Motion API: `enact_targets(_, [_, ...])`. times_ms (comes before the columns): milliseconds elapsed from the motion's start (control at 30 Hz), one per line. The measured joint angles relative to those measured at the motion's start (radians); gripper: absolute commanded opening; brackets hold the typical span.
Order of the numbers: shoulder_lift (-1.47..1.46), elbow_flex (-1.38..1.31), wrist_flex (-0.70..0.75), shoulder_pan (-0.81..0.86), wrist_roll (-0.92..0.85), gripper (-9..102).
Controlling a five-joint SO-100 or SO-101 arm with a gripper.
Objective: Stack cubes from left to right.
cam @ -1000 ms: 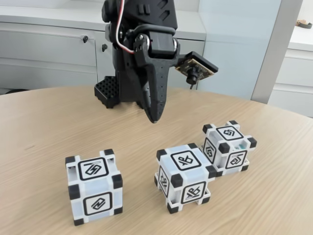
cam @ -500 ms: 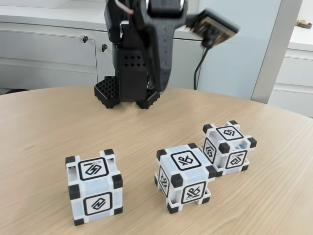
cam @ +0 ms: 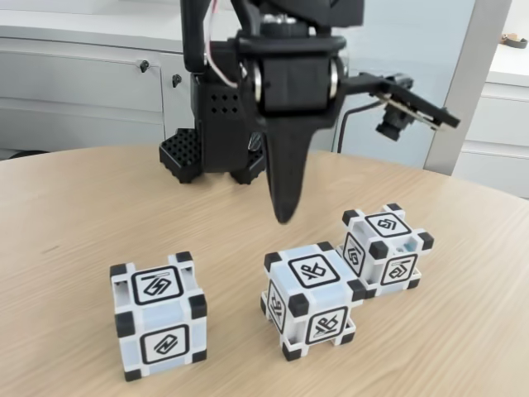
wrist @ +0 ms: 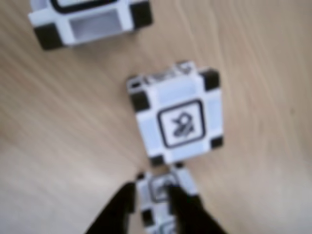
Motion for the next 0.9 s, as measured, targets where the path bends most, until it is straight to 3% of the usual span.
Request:
enact_targets(400, [-0.009,-0.005,0.0,-0.316,0.126,40])
enact_targets(667, [-0.104,-0.005,0.0,-0.425,0.149,43])
enact_targets(900, [-0.253,-0.005,-0.005,-0.423,0.161,43])
